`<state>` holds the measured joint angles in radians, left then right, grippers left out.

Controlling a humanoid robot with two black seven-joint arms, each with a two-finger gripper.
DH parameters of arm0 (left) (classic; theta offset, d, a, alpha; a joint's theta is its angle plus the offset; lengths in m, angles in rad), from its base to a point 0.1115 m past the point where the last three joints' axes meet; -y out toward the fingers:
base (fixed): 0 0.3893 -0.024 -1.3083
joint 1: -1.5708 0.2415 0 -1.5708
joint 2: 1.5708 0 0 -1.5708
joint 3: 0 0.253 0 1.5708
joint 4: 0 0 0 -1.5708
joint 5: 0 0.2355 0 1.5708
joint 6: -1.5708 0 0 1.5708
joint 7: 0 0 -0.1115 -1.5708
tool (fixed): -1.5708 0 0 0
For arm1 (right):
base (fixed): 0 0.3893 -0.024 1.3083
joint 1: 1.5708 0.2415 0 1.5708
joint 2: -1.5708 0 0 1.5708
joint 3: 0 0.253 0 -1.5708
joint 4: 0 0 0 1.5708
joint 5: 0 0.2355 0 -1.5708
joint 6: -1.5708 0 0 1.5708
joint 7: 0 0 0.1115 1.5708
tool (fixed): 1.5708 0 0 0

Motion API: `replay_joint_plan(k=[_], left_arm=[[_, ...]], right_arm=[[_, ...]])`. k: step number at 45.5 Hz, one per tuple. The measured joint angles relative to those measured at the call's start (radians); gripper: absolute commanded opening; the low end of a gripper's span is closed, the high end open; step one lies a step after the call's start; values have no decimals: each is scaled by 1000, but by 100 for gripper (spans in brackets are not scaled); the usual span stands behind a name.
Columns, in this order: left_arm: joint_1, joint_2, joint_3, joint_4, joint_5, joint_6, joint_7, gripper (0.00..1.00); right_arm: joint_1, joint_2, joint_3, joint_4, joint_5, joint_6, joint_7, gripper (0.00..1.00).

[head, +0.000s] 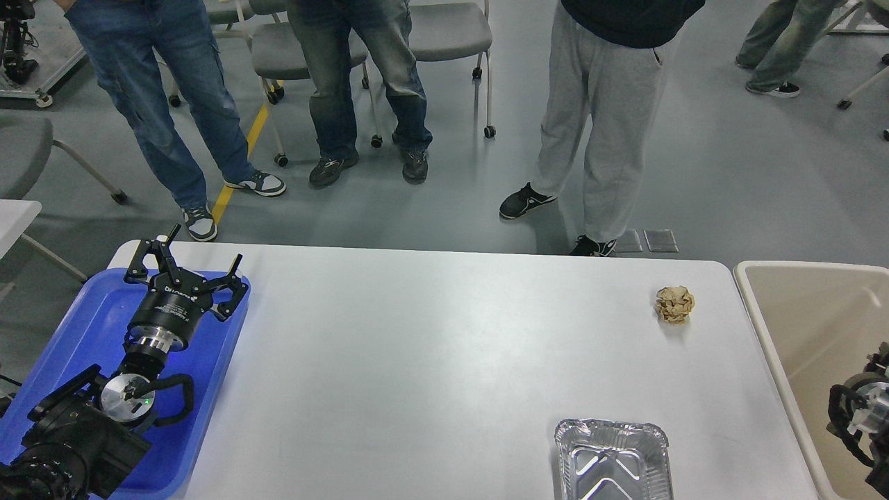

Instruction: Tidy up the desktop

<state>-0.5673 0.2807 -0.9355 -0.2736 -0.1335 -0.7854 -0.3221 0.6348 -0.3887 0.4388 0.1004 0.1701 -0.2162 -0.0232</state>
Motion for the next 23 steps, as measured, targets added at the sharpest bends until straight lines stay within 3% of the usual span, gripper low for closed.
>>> replay_joint_plan(k=[10, 23], left_arm=[[1, 0, 1, 1, 0, 0, 0, 100], [1, 0, 1, 1, 0, 0, 0, 100]], right_arm=[[35, -37, 46, 81, 3, 55, 32, 100], [43, -87, 296, 254, 6, 211, 48, 100]])
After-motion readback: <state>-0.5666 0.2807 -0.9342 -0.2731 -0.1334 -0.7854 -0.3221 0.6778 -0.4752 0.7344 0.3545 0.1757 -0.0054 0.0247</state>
